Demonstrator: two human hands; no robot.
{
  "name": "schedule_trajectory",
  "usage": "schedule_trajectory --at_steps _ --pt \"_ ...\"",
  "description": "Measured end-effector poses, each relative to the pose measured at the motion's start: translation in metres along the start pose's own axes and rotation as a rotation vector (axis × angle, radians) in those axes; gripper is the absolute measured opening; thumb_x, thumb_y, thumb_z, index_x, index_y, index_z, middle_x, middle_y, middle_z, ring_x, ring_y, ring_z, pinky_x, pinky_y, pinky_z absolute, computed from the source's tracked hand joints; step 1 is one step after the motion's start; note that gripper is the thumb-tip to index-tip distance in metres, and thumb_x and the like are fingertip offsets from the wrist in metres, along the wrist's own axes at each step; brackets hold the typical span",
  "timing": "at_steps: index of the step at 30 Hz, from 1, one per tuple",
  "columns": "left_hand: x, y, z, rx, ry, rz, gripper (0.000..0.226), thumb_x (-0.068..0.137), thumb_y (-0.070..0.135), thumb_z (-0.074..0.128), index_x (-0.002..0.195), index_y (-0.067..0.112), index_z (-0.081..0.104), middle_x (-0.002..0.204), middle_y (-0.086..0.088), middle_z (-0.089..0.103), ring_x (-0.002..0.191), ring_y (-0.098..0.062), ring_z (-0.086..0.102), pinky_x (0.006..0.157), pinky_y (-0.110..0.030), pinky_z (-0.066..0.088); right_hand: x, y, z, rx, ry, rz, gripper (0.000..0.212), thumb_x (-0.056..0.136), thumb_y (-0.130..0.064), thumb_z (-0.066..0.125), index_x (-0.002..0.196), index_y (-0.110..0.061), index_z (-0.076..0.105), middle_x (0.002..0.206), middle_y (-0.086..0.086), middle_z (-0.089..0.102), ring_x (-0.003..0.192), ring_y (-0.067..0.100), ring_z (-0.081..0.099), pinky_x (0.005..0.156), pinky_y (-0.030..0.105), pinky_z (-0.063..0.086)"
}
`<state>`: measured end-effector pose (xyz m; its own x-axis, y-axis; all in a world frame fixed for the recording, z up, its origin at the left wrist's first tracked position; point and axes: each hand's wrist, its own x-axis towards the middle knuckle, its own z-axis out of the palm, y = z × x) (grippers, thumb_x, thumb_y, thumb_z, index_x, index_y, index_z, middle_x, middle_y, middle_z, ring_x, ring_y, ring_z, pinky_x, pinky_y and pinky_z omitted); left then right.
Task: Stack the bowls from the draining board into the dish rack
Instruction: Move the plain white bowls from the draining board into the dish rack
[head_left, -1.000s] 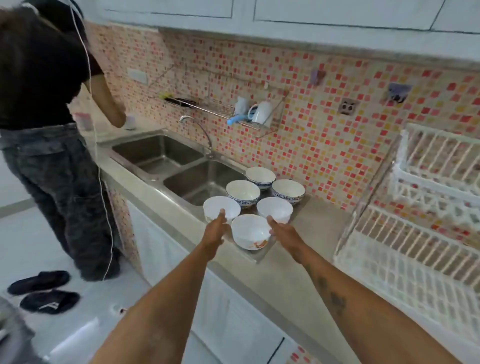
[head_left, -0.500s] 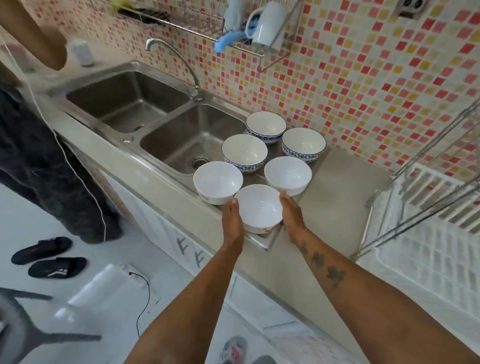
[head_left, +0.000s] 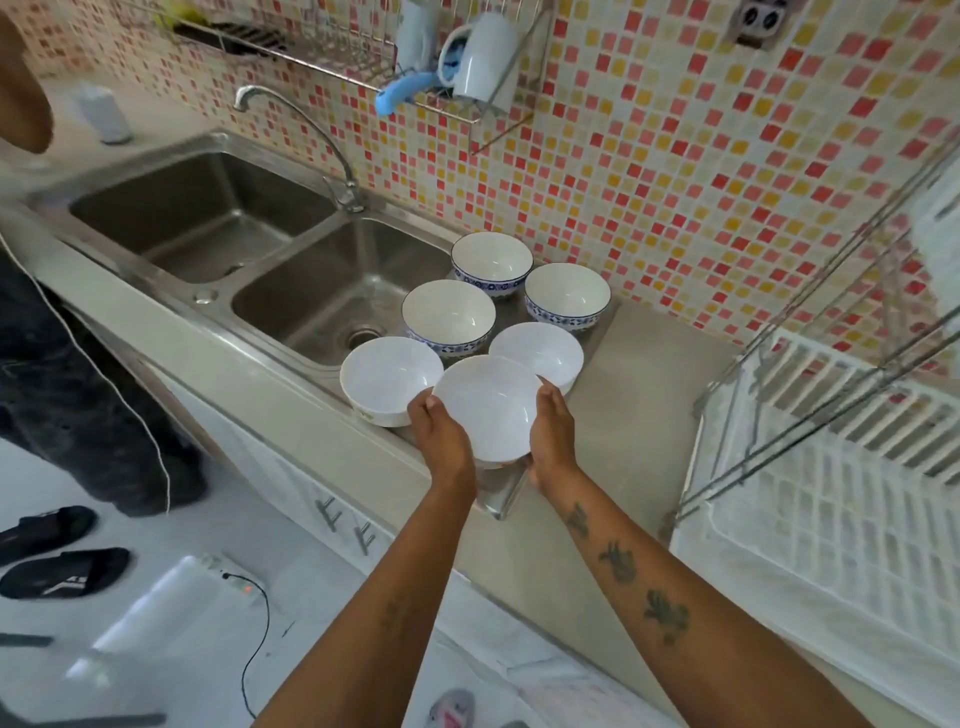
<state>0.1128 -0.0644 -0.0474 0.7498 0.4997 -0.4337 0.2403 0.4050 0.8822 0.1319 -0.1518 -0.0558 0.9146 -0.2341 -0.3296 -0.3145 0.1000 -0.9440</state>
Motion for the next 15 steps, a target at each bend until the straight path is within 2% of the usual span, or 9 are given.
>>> schedule_trajectory --at_steps 2,4,5,7,10,11,12,14,15 --pt "-0.016 0.021 0.008 -0.076 -0.013 0.006 0.019 0.103 0.033 0.03 0.113 0.029 0.045 0.12 -0.001 0.054 0.098 -0.018 0.053 0.08 -0.028 0.045 -0.012 -0.023 -0.005 0.047 0.022 -0.058 0.027 0.098 -0.033 0.034 0.094 -0.043 0.058 0.122 0.002 0.06 0.116 0.027 0.056 0.102 0.051 0.047" --pt "-0.036 0.05 0.018 -0.129 -0.033 0.032 0.018 0.102 0.036 0.031 0.108 0.032 0.047 0.101 0.008 0.055 0.086 -0.009 0.053 0.065 -0.021 0.042 -0.028 -0.055 -0.009 0.086 0.033 -0.145 0.026 0.1 -0.036 0.033 0.095 -0.048 0.056 0.126 0.002 0.059 0.117 0.025 0.057 0.101 0.051 0.048" --pt "-0.046 0.067 0.024 -0.151 -0.05 0.053 0.019 0.102 0.038 0.032 0.107 0.033 0.049 0.096 0.011 0.055 0.085 -0.008 0.053 0.062 -0.02 0.04 -0.037 -0.072 -0.012 0.098 0.051 -0.204 0.027 0.1 -0.037 0.032 0.094 -0.051 0.054 0.127 0.0 0.058 0.116 0.024 0.057 0.1 0.051 0.049" --pt "-0.071 0.102 0.035 -0.175 -0.118 0.097 0.019 0.1 0.043 0.035 0.103 0.036 0.052 0.096 0.013 0.058 0.09 -0.011 0.056 0.068 -0.024 0.045 -0.057 -0.11 -0.02 0.129 0.114 -0.348 0.028 0.101 -0.037 0.031 0.094 -0.055 0.052 0.124 -0.006 0.056 0.117 0.019 0.054 0.102 0.05 0.048" --pt "-0.112 0.152 0.052 -0.267 -0.25 0.126 0.016 0.093 0.044 0.044 0.092 0.036 0.059 0.112 0.003 0.065 0.105 -0.02 0.06 0.092 -0.041 0.053 -0.091 -0.168 -0.042 0.189 0.177 -0.539 0.024 0.102 -0.037 0.028 0.108 -0.048 0.049 0.121 -0.011 0.053 0.117 0.014 0.052 0.103 0.045 0.047" --pt "-0.128 0.166 0.058 -0.293 -0.324 0.122 0.015 0.091 0.044 0.046 0.092 0.036 0.06 0.114 0.003 0.066 0.108 -0.02 0.061 0.094 -0.043 0.052 -0.103 -0.186 -0.052 0.199 0.195 -0.609 0.024 0.102 -0.038 0.028 0.109 -0.047 0.049 0.119 -0.013 0.055 0.115 0.012 0.053 0.102 0.042 0.048" --pt "-0.142 0.178 0.066 -0.315 -0.418 0.112 0.015 0.091 0.045 0.047 0.092 0.036 0.06 0.114 0.003 0.067 0.106 -0.02 0.062 0.092 -0.041 0.054 -0.114 -0.203 -0.063 0.21 0.221 -0.678 0.026 0.102 -0.037 0.029 0.106 -0.048 0.052 0.115 -0.018 0.058 0.112 0.007 0.055 0.101 0.04 0.048" --pt "-0.173 0.195 0.082 -0.375 -0.633 0.079 0.019 0.092 0.043 0.046 0.092 0.032 0.062 0.1 0.006 0.069 0.091 -0.016 0.065 0.072 -0.028 0.057 -0.135 -0.233 -0.091 0.231 0.294 -0.812 0.03 0.103 -0.032 0.03 0.099 -0.049 0.054 0.105 -0.026 0.058 0.103 -0.002 0.056 0.094 0.028 0.05" --pt "-0.188 0.2 0.091 -0.384 -0.735 0.075 0.022 0.094 0.04 0.043 0.094 0.028 0.063 0.093 0.006 0.068 0.083 -0.016 0.065 0.063 -0.024 0.056 -0.145 -0.245 -0.107 0.231 0.339 -0.88 0.03 0.103 -0.029 0.031 0.101 -0.045 0.057 0.103 -0.025 0.058 0.098 -0.006 0.056 0.087 0.019 0.049"
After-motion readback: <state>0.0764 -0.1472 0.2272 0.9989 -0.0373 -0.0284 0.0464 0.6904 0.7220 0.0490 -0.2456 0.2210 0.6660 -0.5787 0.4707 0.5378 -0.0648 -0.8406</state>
